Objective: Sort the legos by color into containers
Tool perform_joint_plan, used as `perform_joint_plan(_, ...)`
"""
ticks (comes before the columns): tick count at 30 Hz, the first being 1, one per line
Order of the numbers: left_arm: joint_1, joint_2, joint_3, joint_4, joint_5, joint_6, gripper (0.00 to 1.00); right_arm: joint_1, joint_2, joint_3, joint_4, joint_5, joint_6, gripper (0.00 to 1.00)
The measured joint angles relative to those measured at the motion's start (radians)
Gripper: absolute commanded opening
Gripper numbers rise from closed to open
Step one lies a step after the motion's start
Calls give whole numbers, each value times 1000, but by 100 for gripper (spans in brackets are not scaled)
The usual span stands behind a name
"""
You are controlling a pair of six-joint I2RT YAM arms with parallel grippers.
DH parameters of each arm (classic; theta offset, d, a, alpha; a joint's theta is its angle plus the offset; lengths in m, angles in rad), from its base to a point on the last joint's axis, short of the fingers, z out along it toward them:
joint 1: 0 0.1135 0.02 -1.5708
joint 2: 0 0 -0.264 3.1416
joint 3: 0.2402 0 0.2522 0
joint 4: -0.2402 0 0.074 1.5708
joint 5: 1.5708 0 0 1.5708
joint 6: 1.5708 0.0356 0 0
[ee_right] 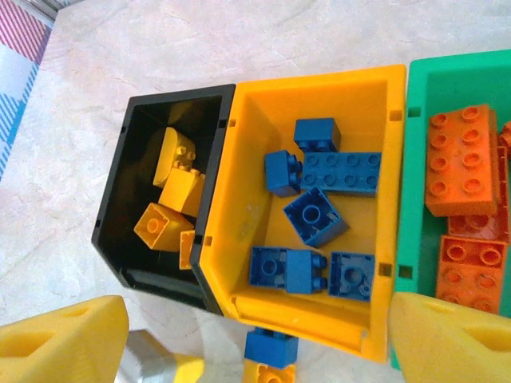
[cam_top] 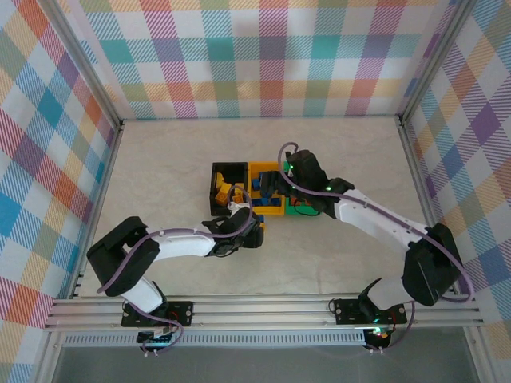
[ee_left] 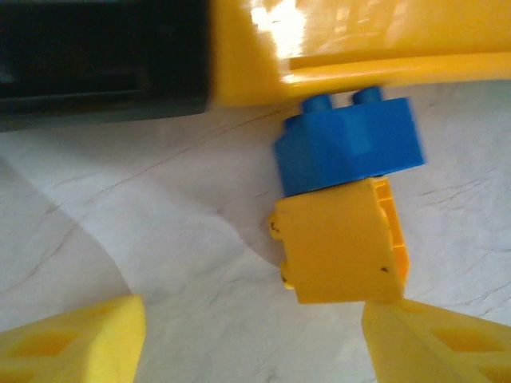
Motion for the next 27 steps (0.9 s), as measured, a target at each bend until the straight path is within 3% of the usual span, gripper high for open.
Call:
perform_joint_plan(3,-1,38,32,23,2,11,73,0,-36,-32,2,0,0,86)
perform_joint_plan(8,-6,57,45,60,14,17,85,0,-64,-63,5,0,2,86)
perform_joint_plan(16,-59,65,67,86,16,21,87,0,-89,-114,8,23,19,86)
perform_joint_plan(21,-60,146,148,89,-26,23,75,0,-118,-127,8,30,19,87)
perform_joint_plan(27,-60,199,175,87,-69,27,51,0,-185,-148,5,51,19,87)
